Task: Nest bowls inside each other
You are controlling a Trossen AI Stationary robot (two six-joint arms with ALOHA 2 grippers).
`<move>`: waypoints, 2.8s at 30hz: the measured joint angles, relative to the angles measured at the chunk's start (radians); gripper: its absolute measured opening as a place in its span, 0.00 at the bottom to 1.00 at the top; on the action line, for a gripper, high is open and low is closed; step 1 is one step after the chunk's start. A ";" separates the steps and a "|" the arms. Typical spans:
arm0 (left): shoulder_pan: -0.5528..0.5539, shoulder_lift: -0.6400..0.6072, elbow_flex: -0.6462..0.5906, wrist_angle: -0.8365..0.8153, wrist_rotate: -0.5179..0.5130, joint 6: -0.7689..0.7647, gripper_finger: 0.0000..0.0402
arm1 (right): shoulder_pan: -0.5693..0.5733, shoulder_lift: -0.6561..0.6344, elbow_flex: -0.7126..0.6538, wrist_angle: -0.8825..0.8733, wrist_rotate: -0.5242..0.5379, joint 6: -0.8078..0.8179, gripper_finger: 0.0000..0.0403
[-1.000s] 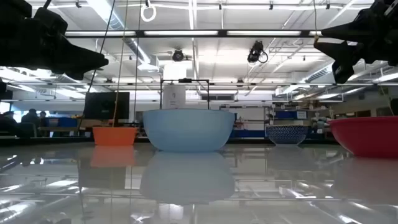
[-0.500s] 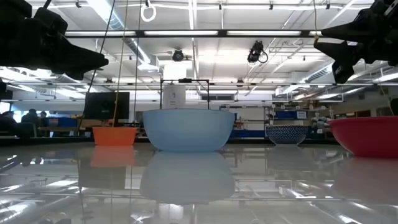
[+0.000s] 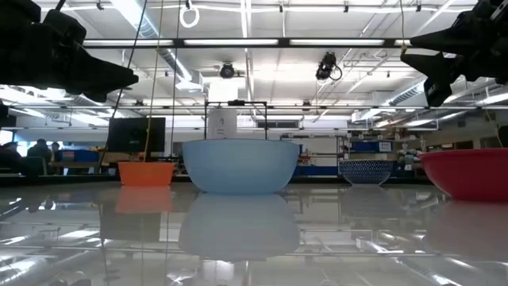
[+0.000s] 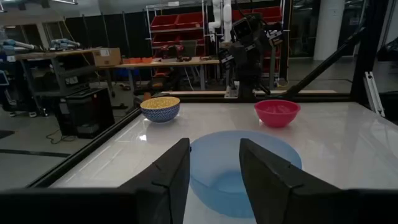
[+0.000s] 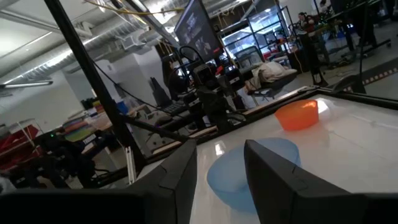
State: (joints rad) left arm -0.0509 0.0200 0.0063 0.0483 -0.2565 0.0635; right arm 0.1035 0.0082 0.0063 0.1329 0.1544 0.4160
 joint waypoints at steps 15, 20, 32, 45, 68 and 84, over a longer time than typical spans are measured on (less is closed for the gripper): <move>0.000 0.000 0.000 0.019 0.000 0.000 0.35 | -0.001 0.001 0.000 0.295 0.217 -0.154 0.35; 0.000 0.000 0.000 0.027 0.000 -0.005 0.35 | -0.004 0.010 0.001 0.255 0.551 -0.132 0.35; 0.004 0.055 0.000 0.007 -0.053 -0.160 0.35 | -0.071 0.207 0.000 0.021 0.317 0.019 0.35; 0.080 0.167 0.000 0.113 -0.169 -0.154 0.35 | -0.224 0.533 0.000 0.288 0.116 0.101 0.35; 0.156 0.256 0.000 0.187 -0.196 -0.198 0.35 | -0.400 1.016 0.178 0.392 0.089 0.028 0.35; 0.154 0.256 0.000 0.063 -0.196 -0.259 0.35 | -0.398 1.324 0.537 0.206 0.039 -0.092 0.35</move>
State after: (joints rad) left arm 0.1028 0.2756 0.0067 0.1116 -0.4522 -0.1954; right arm -0.2946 1.3327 0.5432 0.3387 0.1932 0.3243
